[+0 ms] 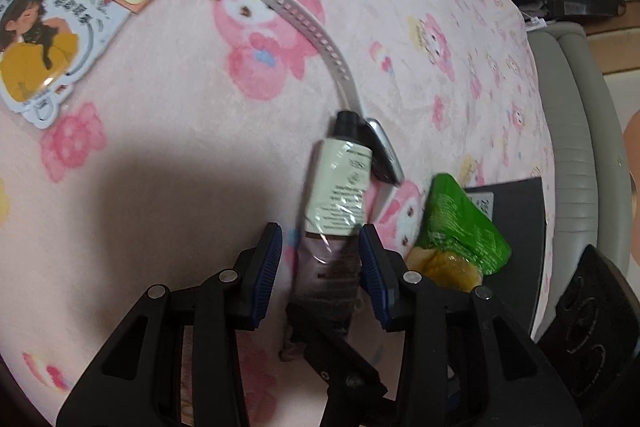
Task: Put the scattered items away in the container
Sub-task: 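Reach the left tool to the brown-and-white tube beside the watch strap, then grasp the tube's brown end with the left tool and lift it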
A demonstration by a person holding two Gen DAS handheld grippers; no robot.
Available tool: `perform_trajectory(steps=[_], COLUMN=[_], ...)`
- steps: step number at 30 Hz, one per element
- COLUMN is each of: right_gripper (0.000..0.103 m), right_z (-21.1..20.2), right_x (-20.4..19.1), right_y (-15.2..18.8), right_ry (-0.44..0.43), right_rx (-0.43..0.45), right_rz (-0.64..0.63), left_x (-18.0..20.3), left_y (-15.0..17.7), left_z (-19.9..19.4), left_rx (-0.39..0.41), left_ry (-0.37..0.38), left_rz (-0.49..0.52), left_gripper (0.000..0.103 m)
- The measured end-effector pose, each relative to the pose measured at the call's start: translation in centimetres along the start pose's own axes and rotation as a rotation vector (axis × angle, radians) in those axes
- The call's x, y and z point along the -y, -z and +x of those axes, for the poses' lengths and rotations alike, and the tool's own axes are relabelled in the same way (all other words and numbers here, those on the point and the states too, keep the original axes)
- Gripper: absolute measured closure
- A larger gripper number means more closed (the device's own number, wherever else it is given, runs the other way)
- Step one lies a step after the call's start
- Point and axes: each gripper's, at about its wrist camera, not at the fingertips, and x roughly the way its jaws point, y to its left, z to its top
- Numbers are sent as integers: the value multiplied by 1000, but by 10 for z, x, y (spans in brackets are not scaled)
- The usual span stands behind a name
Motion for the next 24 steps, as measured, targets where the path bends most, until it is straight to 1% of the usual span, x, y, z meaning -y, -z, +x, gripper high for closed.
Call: perform_trajectory(steps=[1,2,3,4,5,7,10,12,14,16,17,19,21,24], right_gripper=[57,57,57,57,57,57,58,59,58,59,59,59,58,58], right_z=[0,-1,-2,-3,-5,-5,-2,-1,-3,-4,-6,-6,0,10], right_x=[3,6,7,8,9,12,24,33,35,34,31,28,24,18], right_y=[2,3,4,4,5,7,9,6,-1,-7,-8,-9,-9,-8], right_ry=[-14,-35,-38,-39,-32,-4,-6,-22,-28,-23,-12,-12,-36,14], right_rx=[-9,-20,-18,-16,-13,-12,-10,-18,-23,-9,8,20,11,2], right_rz=[14,31,31,29,26,37,104,149,151,126,100,60,42,16], left_x=[1,3,5,6,7,6,5,5,3,-2,-3,-8,-13,-18], left_y=[1,2,3,4,5,4,5,5,4,2,1,-2,-3,-5], left_z=[2,2,2,2,2,3,2,0,-7,-17,-23,-32,-32,-25], left_rx=[-11,-13,-14,-16,-19,-26,-32,-32,-16,6,34,93,93,66], left_ry=[8,3,-3,-5,-6,-6,-11,-13,16,57,57,1,-11,-20], left_rz=[4,14,26,32,36,28,30,35,21,-3,-10,-22,-42,-56], left_gripper=[62,62,62,63,68,69,70,72,73,75,75,75,75,75])
